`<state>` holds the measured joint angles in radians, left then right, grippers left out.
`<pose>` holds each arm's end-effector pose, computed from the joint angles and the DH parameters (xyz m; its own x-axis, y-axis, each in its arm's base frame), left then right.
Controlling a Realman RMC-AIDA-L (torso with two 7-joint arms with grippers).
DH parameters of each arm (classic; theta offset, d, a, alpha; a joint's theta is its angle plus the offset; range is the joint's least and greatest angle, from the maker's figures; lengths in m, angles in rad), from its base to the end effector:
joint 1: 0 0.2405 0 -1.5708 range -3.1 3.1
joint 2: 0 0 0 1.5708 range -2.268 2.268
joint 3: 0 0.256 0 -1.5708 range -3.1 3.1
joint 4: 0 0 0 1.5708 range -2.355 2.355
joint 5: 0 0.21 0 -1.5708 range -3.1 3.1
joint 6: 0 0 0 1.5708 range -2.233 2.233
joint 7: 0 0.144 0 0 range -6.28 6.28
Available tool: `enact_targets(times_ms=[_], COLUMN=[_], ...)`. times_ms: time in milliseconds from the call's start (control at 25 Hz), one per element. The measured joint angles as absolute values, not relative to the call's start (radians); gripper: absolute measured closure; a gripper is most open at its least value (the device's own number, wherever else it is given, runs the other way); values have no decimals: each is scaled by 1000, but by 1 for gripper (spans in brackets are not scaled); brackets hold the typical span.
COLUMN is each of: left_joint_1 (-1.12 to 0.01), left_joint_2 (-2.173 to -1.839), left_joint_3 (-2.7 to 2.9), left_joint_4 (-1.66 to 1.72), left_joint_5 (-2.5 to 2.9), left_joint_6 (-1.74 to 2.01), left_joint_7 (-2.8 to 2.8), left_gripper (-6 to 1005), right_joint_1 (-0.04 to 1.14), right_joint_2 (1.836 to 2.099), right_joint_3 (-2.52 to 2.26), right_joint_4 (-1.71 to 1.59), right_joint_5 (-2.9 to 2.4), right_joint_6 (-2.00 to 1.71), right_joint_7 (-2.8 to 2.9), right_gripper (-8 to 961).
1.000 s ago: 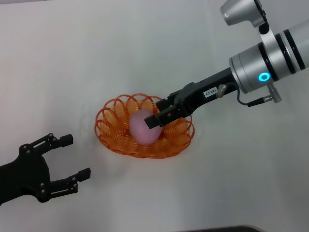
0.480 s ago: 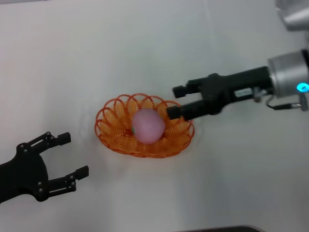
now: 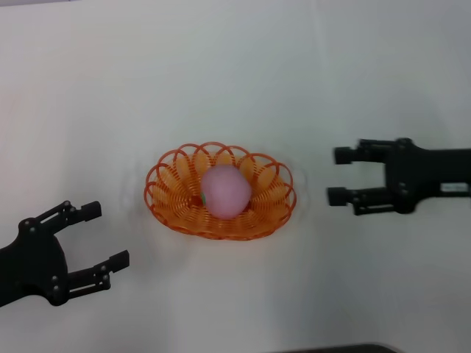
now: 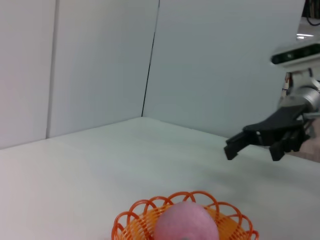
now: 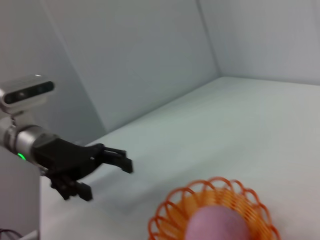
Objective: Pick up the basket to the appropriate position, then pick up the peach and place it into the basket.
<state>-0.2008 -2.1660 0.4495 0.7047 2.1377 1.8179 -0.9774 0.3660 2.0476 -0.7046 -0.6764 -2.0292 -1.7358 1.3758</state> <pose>-0.3288 0.2001 -0.0055 0.7824 0.2492 0.5707 0.4344 -0.8751 -0.2133 0.3019 0.2666 0.0107 0.7564 -0.4416 -0.4826 -0.5111 -0.8594 -0.0147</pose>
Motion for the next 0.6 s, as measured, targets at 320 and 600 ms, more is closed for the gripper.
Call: enact_targets(times_ms=[320, 600], left_joint_1=[-199, -201], left_joint_2=[-2166, -2166], left_joint_3=[449, 449], left_joint_4=[701, 694], left_joint_5=[2140, 2140], left_joint_6=[1811, 1809], left_joint_7=[-991, -1006], left_gripper=[116, 116], right_joint_1=[264, 244], right_joint_2=[2031, 2025], right_joint_3=[-669, -659], right_joint_4=[-667, -662], right_joint_5=[-2035, -2046], right_joint_6=[-1736, -1732], right_joint_7=[1248, 1206], right_gripper=[77, 77])
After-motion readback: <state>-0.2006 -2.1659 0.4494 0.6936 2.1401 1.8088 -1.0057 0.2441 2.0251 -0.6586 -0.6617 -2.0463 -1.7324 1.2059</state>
